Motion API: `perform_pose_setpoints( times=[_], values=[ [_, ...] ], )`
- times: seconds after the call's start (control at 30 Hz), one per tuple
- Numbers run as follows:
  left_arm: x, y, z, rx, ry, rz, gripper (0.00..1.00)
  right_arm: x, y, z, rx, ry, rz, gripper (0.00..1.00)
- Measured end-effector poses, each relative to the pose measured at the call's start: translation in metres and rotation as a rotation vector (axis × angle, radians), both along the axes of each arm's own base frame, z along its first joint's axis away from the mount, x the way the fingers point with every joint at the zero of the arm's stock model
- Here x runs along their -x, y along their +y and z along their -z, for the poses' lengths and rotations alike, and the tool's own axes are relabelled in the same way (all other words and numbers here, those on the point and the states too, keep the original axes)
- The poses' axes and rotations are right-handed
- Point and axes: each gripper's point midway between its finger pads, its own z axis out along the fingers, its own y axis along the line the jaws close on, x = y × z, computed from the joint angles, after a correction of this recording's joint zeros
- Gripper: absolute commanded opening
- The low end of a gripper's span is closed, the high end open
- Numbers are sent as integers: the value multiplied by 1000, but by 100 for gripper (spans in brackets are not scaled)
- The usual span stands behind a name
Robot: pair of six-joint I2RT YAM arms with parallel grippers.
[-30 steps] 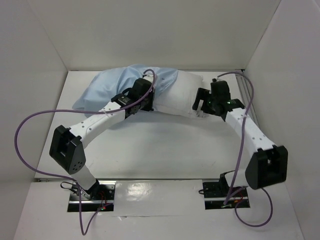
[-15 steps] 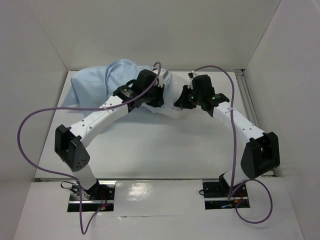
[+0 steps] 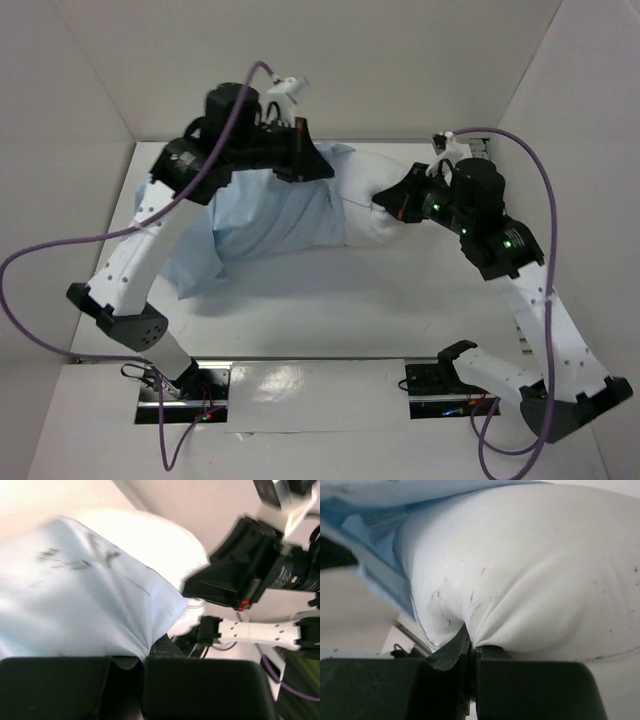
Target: Put the pillow into the pillowcase
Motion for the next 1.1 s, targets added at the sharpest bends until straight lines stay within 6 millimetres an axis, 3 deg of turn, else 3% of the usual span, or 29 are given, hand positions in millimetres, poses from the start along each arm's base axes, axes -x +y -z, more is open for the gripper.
perform_pose_setpoints(
  times=[0.07, 0.13, 0.23, 0.33, 0.43, 0.5, 0.57, 0.6, 0.67, 0.73, 0.8, 0.93, 0.97, 1.07, 1.1],
  values=[
    [3, 23, -28, 50, -17, -30, 0, 17, -3, -16, -35, -27, -10, 0],
    [0, 42, -41, 84, -9, -54, 0, 33, -2, -30, -79, -49, -37, 0],
    [-22, 51, -36, 121, 66, -60, 0, 41, 6, -33, -130, -21, -76, 0],
    [-76, 42, 0, 121, 181, -64, 0, 28, 16, -6, -141, 85, -76, 0],
    [-136, 25, 70, 94, 309, -79, 4, 1, 20, 34, -120, 225, -22, 0],
    [-167, 17, 122, 64, 376, -95, 45, -21, 14, 64, -109, 323, 49, 0],
    [-182, 13, 158, 42, 417, -97, 73, -40, 1, 89, -124, 395, 127, 0],
    [-185, 12, 166, 40, 429, -96, 89, -51, -7, 100, -148, 415, 171, 0],
    [-187, 10, 165, 47, 393, -78, 94, -71, -30, 121, -197, 439, 268, 1],
    [-185, 8, 147, 67, 336, -53, 98, -90, -53, 141, -237, 462, 349, 44],
    [-172, 8, 129, 71, 286, -26, 98, -121, -78, 155, -233, 470, 433, 84],
    [-143, 18, 105, 31, 194, -31, 78, -187, -114, 162, -130, 442, 519, 95],
    [-136, 21, 100, 14, 168, -48, 73, -196, -120, 159, -109, 423, 534, 97],
    [-114, 32, 104, -79, 108, -119, 76, -189, -139, 153, -49, 390, 593, 100],
    [-108, 32, 108, -116, 92, -141, 85, -182, -147, 149, -42, 373, 610, 100]
  ],
)
